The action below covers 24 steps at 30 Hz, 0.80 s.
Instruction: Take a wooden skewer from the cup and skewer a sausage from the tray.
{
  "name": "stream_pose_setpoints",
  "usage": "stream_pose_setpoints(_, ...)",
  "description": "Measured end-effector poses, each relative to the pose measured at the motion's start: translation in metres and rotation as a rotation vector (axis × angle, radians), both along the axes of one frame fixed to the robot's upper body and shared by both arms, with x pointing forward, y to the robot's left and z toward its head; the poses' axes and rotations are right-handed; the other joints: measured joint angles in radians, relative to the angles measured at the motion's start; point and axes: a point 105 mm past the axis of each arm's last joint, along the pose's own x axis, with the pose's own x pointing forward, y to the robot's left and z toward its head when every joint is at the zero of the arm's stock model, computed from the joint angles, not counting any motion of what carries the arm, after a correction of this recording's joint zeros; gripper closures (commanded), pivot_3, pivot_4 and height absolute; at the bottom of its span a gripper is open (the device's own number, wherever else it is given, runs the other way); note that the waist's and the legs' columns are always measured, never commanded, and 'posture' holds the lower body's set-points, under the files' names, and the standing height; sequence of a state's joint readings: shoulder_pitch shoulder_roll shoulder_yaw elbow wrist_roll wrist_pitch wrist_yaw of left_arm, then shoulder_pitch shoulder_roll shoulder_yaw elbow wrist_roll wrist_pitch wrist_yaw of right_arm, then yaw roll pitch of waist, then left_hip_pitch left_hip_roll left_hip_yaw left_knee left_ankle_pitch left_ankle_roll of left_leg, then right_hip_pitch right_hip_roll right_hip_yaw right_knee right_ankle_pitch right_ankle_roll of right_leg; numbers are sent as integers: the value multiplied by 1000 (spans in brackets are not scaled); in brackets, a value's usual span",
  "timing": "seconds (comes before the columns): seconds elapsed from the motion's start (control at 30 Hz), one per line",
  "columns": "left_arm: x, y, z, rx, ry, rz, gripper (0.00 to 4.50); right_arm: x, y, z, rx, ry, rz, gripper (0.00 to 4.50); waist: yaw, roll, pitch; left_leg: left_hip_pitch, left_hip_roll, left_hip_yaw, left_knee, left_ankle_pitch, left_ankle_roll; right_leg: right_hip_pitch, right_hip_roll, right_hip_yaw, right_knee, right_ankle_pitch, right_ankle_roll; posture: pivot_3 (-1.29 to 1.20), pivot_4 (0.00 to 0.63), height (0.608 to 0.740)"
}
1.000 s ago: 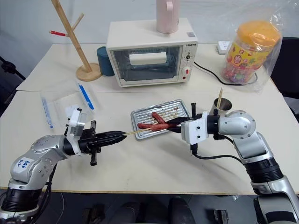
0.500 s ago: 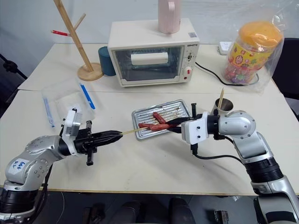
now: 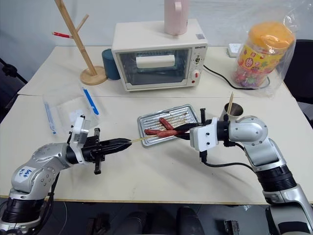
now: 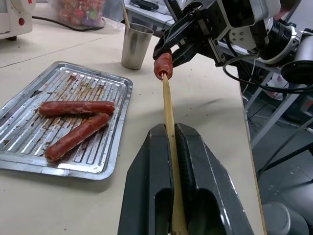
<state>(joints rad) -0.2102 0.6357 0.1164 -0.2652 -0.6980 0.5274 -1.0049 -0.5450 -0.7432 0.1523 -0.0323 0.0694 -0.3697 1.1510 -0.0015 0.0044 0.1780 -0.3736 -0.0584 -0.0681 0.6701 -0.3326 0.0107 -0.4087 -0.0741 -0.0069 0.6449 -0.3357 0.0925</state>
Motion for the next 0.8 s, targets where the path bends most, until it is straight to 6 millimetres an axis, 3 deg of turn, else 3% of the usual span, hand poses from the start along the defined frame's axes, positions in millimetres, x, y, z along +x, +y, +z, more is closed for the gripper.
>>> stream_pose_setpoints(0.8,3,1,-3,-8,-12,-16,4500,-1,7,-1,-14,9,22,3997,0,0,0,0,0,0,1,0,0,0,0,0,1,0,0,0,150,740)
